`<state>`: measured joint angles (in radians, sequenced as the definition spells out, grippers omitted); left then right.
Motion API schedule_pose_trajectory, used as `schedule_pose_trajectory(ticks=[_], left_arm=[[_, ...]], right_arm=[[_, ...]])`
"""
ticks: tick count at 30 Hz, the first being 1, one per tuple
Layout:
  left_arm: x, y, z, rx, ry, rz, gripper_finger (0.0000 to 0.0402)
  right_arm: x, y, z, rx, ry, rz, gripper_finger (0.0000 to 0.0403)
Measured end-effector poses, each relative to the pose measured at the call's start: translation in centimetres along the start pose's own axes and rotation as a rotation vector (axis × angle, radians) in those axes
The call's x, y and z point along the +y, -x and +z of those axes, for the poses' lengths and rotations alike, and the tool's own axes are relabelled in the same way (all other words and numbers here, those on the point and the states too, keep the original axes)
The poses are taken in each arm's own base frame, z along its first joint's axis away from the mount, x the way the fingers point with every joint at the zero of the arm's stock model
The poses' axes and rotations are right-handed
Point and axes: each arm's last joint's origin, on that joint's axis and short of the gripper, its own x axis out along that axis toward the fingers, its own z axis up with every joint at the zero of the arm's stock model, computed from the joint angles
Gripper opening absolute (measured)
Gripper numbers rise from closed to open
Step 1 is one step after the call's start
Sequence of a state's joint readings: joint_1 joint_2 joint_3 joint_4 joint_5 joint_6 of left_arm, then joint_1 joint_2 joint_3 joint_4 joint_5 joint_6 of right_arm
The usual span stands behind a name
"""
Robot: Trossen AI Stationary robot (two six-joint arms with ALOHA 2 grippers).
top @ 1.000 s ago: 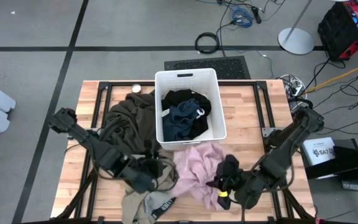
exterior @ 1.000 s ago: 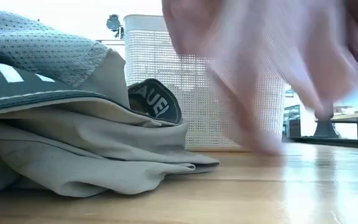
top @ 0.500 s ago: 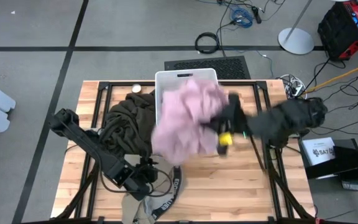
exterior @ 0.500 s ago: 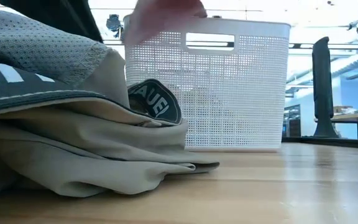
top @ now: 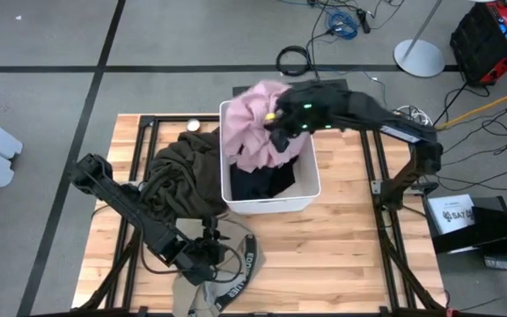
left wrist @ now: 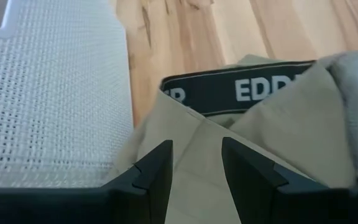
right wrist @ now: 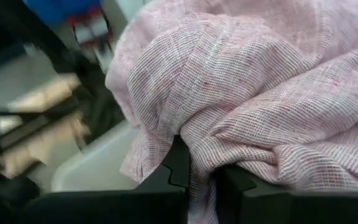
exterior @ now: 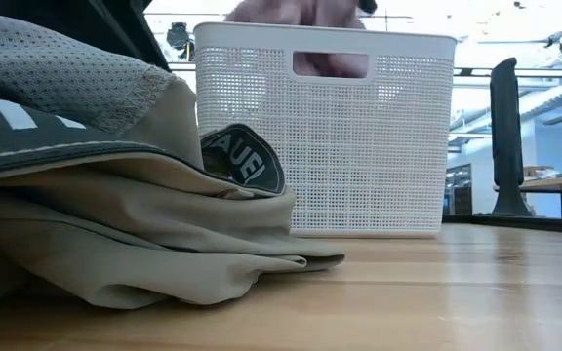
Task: Sort clothes
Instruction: Put the pink polo into the laundry bin
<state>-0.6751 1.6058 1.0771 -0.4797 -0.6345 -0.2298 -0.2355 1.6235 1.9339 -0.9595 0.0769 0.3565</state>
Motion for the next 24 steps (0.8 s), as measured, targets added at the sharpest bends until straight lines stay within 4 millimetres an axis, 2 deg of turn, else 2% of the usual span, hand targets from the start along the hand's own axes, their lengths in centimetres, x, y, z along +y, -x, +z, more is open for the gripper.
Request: schedule_pose_trajectory(ticks=[5, 8, 12, 16, 20, 24], left_arm=[[-0.2, 0.2, 0.0, -0.006, -0.003, -0.008, 0.0148], [-0.2, 0.1, 0.0, -0.006, -0.003, -0.007, 0.0148], [-0.2, 0.1, 0.0, -0.01, 0.0, -0.008, 0.0148], [-0.2, 0.1, 0.1, -0.01, 0.002, -0.007, 0.0148], [-0.2, 0.1, 0.2, -0.018, 0.007, -0.007, 0.0148], [-0.2, 0.1, 0.2, -0.027, 0.01, -0.005, 0.0148]], right_arm=[[-3.4, -6.4, -3.8, 0.203, -0.072, 0.005, 0.0025], [-5.3, -9.6, -6.3, 0.273, -0.122, 0.007, 0.0025], [-7.2, -12.9, -9.4, 0.333, -0.179, -0.018, 0.0025], [-8.1, -15.3, -11.5, 0.39, -0.178, -0.054, 0.0025], [-8.5, -16.9, -12.5, 0.437, -0.154, -0.093, 0.0027], [-8.5, -17.2, -12.6, 0.442, -0.193, -0.074, 0.0082]])
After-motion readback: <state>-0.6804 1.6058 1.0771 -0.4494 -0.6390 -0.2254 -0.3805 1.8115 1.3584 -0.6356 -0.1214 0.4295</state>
